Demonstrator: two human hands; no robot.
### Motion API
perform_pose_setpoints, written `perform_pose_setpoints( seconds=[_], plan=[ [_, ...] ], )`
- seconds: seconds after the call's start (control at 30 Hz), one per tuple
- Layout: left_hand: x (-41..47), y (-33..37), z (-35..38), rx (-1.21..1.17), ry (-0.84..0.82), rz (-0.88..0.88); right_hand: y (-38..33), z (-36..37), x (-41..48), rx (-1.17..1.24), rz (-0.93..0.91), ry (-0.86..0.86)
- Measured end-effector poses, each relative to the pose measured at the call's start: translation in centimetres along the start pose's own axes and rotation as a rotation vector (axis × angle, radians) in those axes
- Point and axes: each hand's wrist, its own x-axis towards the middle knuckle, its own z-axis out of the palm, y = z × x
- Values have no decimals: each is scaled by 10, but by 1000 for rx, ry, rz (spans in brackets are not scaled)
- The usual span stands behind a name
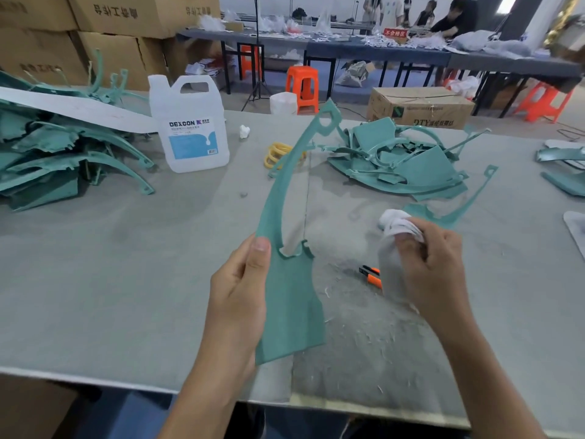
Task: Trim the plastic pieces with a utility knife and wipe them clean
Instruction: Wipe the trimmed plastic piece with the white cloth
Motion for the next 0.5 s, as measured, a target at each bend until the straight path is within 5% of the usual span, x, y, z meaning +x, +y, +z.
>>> perform_pose_setpoints(
  seconds=[0.27,0.5],
  plan=[
    [3,-3,14,-115,129,-56,-48,8,-53,198,-103,-110],
    [4,-19,11,44,167,-12,-69,28,-66,-20,-139,-269]
  ],
)
